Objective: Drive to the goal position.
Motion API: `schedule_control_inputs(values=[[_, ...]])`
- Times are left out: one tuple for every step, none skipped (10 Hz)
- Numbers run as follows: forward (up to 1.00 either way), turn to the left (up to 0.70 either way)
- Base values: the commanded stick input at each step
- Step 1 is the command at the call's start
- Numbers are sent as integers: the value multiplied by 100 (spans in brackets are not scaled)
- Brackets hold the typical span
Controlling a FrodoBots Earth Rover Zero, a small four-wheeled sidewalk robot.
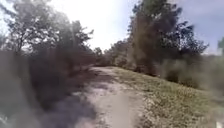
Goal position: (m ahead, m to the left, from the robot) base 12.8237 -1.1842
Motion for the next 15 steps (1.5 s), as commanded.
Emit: schedule_control_inputs(values=[[85, 0], [85, 0], [85, 0], [85, 0], [85, 0], [85, 0], [85, 0], [85, 0], [85, 0], [85, 2], [85, 33], [85, 34], [85, 34], [85, 34], [85, 1]])
